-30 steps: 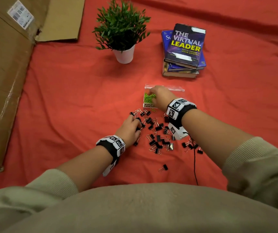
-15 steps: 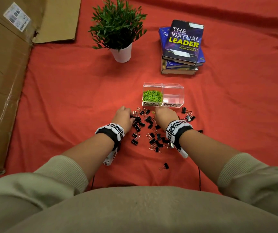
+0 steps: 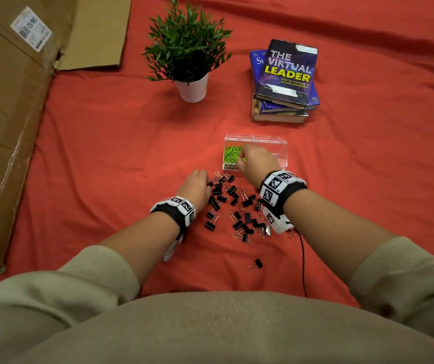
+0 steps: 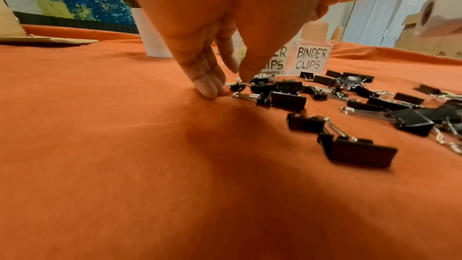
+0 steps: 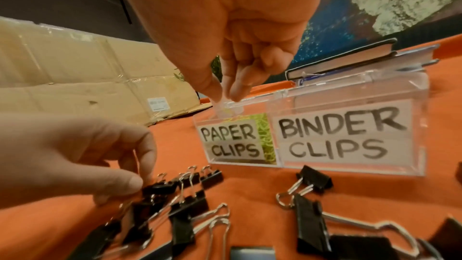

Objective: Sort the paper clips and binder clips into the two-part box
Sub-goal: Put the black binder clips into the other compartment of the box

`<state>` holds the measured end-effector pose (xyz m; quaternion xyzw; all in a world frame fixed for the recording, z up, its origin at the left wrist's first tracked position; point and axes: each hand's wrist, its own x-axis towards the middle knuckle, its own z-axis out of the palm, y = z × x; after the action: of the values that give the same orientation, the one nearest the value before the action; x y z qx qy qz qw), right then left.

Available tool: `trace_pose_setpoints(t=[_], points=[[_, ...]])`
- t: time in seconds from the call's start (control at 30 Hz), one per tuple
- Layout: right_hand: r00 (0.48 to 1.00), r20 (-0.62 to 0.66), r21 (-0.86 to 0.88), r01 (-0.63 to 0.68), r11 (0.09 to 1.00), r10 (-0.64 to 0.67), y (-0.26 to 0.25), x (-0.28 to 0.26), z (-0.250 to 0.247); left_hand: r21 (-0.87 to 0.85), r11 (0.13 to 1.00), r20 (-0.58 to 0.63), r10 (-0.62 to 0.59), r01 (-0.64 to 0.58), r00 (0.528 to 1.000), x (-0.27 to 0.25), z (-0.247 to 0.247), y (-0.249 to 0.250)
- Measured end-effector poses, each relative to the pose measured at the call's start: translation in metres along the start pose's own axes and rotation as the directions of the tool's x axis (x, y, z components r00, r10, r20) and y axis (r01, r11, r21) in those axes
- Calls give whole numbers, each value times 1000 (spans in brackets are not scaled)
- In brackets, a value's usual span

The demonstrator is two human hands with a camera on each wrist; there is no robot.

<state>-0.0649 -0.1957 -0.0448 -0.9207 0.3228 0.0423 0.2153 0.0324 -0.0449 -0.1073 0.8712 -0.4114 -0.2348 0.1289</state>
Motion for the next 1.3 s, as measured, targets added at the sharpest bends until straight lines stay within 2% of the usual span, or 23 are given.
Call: trace_pose_setpoints(t=[0.1, 0.2, 0.3, 0.53, 0.67, 0.83, 0.97, 1.03, 1.13, 1.23, 1.3], points=[[994, 18, -41, 108, 993, -108, -5, -8, 7, 2, 1000, 7, 1, -1, 1000, -1, 0, 1], [977, 134, -78, 180, 981, -169, -6, -22, 31, 17, 1000, 42, 9, -10, 999, -1, 1, 3], [963, 240, -121, 157, 980, -125, -4, -27, 53, 2, 1000, 62, 10, -10, 998, 0, 3, 7], [964, 253, -31, 87, 996, -77, 1, -28, 62, 39, 999, 78, 14, -17, 997, 3, 5, 14], [957, 260, -3, 133, 991, -128, 10, -34, 63, 116, 991, 93, 58, -69, 994, 1, 5, 13], [963, 238, 82, 113, 990, -129, 21, -44, 49, 187, 973, 101, 118, -136, 988, -5, 2, 12], [990, 139, 281, -46, 959, 7, 30, -47, 23, 157, 975, 98, 140, -155, 985, -8, 5, 9], [997, 27, 335, -83, 939, 78, 36, -37, 3, 108, 982, 93, 146, -155, 985, -8, 6, 9], [989, -78, 277, -103, 955, 130, 49, -17, -18, 71, 987, 100, 138, -146, 985, -9, 8, 8], [992, -55, 186, -105, 977, 117, 60, -8, -19, 107, 981, 114, 148, -160, 982, -10, 8, 10], [996, -59, 154, -57, 986, 66, 59, -14, -14, 144, 975, 121, 154, -171, 981, -9, 7, 11]])
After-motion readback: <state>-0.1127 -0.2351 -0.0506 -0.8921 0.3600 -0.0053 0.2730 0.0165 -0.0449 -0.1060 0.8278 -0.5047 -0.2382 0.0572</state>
